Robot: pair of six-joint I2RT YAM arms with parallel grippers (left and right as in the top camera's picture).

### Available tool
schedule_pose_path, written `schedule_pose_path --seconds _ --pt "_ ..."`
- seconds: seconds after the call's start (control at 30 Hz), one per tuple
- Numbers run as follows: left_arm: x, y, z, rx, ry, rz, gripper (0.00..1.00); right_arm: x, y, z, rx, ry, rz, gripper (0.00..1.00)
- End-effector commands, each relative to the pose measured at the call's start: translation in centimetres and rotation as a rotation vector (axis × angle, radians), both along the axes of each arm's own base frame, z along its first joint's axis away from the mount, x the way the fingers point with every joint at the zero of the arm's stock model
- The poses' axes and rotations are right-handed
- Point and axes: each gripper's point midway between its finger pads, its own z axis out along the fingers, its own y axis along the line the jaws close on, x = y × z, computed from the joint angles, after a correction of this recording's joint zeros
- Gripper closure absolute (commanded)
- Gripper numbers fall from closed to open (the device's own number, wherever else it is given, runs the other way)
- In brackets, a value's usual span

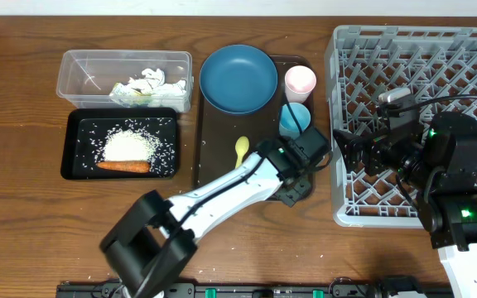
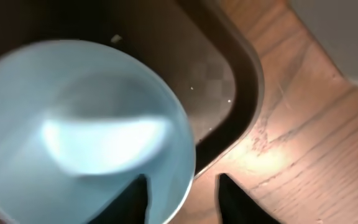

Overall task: Sort waste into correct bins and load items into the dishwasher rack
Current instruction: 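Carry the emptied bowl with the left gripper back onto the brown tray, then grasp the light blue cup with the left gripper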

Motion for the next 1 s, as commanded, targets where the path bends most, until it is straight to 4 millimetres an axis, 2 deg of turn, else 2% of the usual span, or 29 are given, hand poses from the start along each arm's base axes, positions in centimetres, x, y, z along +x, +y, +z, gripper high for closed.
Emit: schedule_pose_path --seconds 0.0,0.13,0.3,0.43,0.57,0.67,0.8,0.97 --pt "1.6 -0.3 3.8 -0.073 -0.075 0.034 0.56 0.3 -0.5 0.9 0.005 -0.018 -0.024 0.01" --pt "2.5 0.8 4.2 -0.076 -0.075 0.082 0.51 0.3 -0.5 0.9 0.009 -0.016 -0.025 0.01" --pt "5.1 3.6 5.1 -0.098 -0.066 0.262 0.49 0.2 -0.2 1.1 0.02 -0.02 -0.007 0.01" --pt "7.8 5.5 7.6 -0.14 -0.106 0.346 0.41 0.4 -0.2 1.4 0.022 -0.036 -0.007 0.01" --pt "10.4 5.6 10.4 -0.233 -0.122 0.38 0.37 0.7 -0.1 1.8 0.036 -0.05 -0.016 0.01" --pt "12.6 5.3 11.4 -0.296 -0.127 0.402 0.36 0.8 -0.1 2.0 0.041 -0.056 -0.018 0.01" --pt "14.7 4.0 10.5 -0.363 -0.093 0.399 0.35 0.7 -0.1 1.9 0.044 -0.05 -0.02 0.01" --pt "16.1 2.5 7.1 -0.362 -0.061 0.416 0.35 0.5 -0.2 1.6 0.042 -0.035 -0.02 0.01"
